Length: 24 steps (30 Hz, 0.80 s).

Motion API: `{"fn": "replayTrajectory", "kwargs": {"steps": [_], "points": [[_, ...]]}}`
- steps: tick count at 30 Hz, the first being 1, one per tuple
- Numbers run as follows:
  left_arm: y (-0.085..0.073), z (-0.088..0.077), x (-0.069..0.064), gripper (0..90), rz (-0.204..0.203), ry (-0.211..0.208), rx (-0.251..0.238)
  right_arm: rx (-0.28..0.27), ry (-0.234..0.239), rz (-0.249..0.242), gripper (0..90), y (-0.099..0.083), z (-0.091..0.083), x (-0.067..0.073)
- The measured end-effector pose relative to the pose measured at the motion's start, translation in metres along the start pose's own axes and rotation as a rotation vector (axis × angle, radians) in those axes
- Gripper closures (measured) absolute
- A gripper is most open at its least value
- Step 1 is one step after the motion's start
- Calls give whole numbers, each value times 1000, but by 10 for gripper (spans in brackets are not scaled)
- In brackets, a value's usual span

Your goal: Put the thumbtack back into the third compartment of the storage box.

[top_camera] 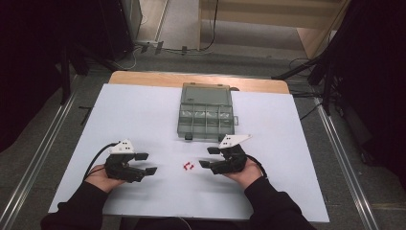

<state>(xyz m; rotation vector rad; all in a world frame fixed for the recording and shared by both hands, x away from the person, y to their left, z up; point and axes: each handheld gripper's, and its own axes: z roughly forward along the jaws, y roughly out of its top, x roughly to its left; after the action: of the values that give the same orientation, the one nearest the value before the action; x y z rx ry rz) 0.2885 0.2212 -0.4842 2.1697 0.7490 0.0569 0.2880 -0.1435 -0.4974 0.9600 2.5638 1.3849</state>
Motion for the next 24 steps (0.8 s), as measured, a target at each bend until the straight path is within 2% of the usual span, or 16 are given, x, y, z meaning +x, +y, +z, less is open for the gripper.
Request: {"fn": "replayTrajectory", "kwargs": {"steps": [5,11,13,17,24], "points": [[-1,-3,1,307,3,8,12,12,1,-12,393,1,6,0],[-2,-2,0,307,-2,8,4,23,5,-10,410,4,12,1],[-2,-3,0,307,2,11,22,29,5,-14,414,5,14,1],[-3,-3,0,307,-3,10,6,37,6,-12,421,7,18,2],[-3,-3,0,307,-5,10,7,35,6,-17,428,9,22,1]]}}
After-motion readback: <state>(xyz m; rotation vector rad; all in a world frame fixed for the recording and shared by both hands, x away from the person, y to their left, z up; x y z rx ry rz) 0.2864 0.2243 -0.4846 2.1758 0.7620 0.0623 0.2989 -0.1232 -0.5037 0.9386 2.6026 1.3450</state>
